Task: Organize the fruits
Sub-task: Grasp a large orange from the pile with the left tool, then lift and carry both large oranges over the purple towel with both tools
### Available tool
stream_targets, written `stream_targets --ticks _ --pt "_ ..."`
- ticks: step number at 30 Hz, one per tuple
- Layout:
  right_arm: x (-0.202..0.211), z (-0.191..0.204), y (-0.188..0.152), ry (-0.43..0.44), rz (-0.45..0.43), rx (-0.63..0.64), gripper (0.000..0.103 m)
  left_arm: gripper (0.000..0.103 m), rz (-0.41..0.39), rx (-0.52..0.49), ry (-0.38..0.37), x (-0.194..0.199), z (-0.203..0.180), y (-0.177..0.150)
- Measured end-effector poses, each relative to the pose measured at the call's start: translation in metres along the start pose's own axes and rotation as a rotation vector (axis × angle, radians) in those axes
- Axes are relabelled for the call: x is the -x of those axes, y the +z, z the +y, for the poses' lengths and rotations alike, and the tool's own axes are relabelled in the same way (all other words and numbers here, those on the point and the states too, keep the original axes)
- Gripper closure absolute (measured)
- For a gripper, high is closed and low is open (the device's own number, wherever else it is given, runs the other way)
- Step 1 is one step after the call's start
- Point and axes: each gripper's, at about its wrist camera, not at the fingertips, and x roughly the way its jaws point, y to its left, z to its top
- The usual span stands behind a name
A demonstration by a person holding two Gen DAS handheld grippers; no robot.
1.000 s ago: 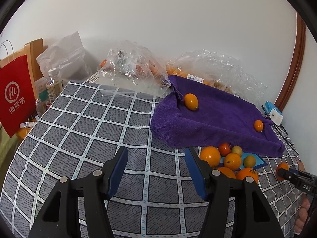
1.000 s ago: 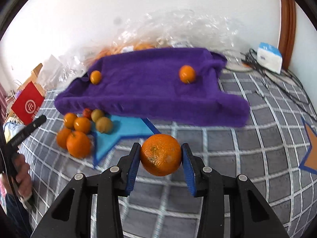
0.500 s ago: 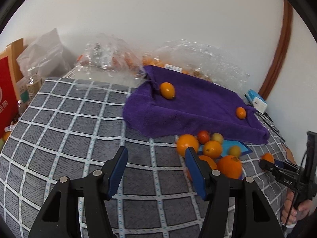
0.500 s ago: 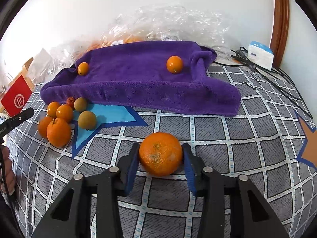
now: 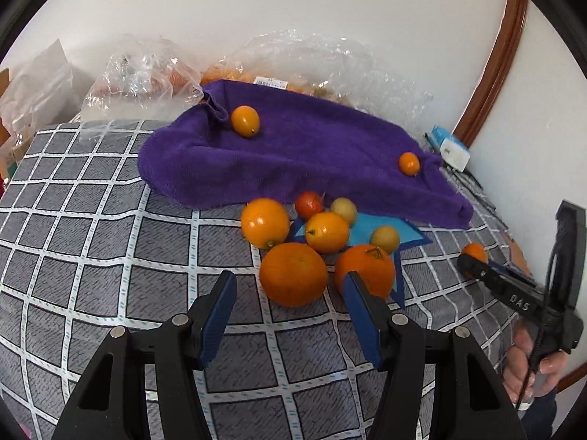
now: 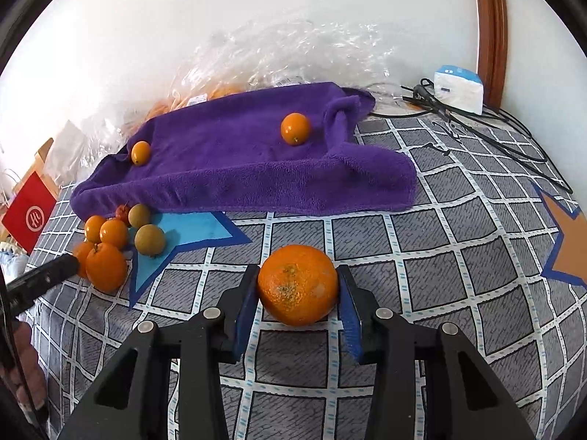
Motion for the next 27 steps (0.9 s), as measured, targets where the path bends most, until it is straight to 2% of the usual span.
stream_targets --ticks 4,7,8,9,12,16,19,21,27 --pt "0.001 0.000 0.000 0.003 -0.001 0.001 0.062 0.045 0.034 0.021 0.066 -0.013 -0.004 0.004" --pt "0.001 0.000 -0.001 0.007 -0.002 0.001 0.062 0.047 0.027 -0.034 0.136 -0.020 -0.012 0.004" --pt "0.001 0.000 -0.001 0.006 -0.001 0.002 0.062 0.051 0.022 -0.039 0.144 -0.018 -0.014 0.004" --pt "0.001 0.000 -0.001 0.005 -0.001 0.002 0.062 0.064 0.015 -0.032 0.132 -0.016 -0.013 0.004" --pt "0.001 0.002 -0.001 0.000 -0.001 0.002 0.062 0.065 0.027 -0.018 0.126 -0.011 -0.007 0.008" --pt "0.000 0.003 -0.001 0.005 0.002 0.006 0.062 0.065 -0.003 -0.011 0.153 0.006 0.010 0.005" --pt "0.000 0.005 -0.001 -0.004 0.004 0.014 0.062 0.064 0.025 -0.003 0.174 0.002 0.019 0.001" --pt "0.000 0.004 -0.001 -0.008 0.006 0.013 0.062 0.064 0.018 -0.002 0.157 0.003 0.022 0.000" --pt "-0.003 0.004 0.000 -0.014 0.026 0.013 0.062 0.064 0.023 -0.026 0.195 0.001 0.019 -0.001"
